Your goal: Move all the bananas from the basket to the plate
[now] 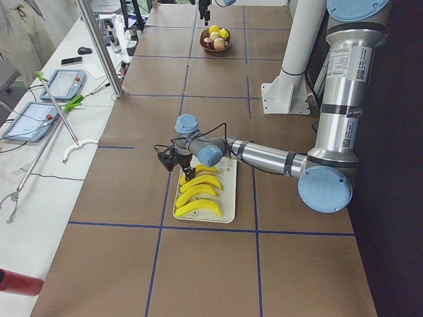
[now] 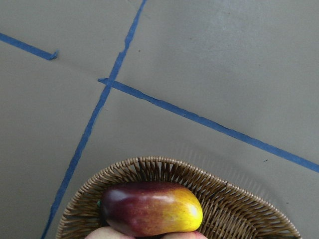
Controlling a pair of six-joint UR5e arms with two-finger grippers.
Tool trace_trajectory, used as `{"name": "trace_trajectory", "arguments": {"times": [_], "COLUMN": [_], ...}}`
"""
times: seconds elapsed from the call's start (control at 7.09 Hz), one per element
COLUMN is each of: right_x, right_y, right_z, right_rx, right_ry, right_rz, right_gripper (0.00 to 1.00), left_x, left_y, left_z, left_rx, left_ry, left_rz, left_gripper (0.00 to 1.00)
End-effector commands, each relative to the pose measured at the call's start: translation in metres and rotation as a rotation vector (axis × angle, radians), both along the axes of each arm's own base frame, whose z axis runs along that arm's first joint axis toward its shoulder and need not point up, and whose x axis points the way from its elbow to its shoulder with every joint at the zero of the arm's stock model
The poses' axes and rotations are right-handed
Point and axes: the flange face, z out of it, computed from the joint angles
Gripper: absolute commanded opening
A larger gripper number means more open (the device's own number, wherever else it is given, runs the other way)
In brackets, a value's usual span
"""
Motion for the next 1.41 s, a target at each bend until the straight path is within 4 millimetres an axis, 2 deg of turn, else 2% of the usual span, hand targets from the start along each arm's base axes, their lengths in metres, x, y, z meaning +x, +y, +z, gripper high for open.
{"name": "trace_trajectory", "arguments": {"times": [0.0,0.28,0.42,0.7,0.85,0.99,1.13,1.27], "right_x": [0.029,0.062,0.086,0.136,0.168,0.184,0.190,0.194], "right_y": [-0.006,-0.003,-0.006,-0.003,0.005,0.018,0.024,0.037], "right_z": [0.015,0.032,0.038,0.050,0.065,0.092,0.104,0.122], "right_rx": [-0.024,-0.007,-0.004,-0.018,-0.054,-0.048,-0.063,-0.115], "right_ry": [0.013,0.039,0.069,0.081,0.058,0.066,0.066,0.066], "right_rz": [0.048,0.039,0.005,-0.006,0.013,-0.033,-0.032,-0.012], "right_gripper": [0.99,0.99,0.99,0.99,0.99,0.99,0.99,0.99], "left_x": [-0.085,-0.149,-0.187,-0.230,-0.234,-0.238,-0.248,-0.248], "left_y": [-0.009,-0.003,0.002,0.014,0.017,0.030,0.033,0.041], "left_z": [0.001,0.005,0.014,0.037,0.039,0.051,0.054,0.066], "left_rx": [0.183,0.317,0.357,0.446,0.454,0.463,0.460,0.439], "left_ry": [0.024,-0.100,-0.130,-0.142,-0.141,-0.138,-0.134,-0.113], "left_rz": [0.175,0.444,0.592,0.713,0.720,0.746,0.728,0.717], "left_gripper": [1.00,1.00,1.00,1.00,1.00,1.00,1.00,1.00]}}
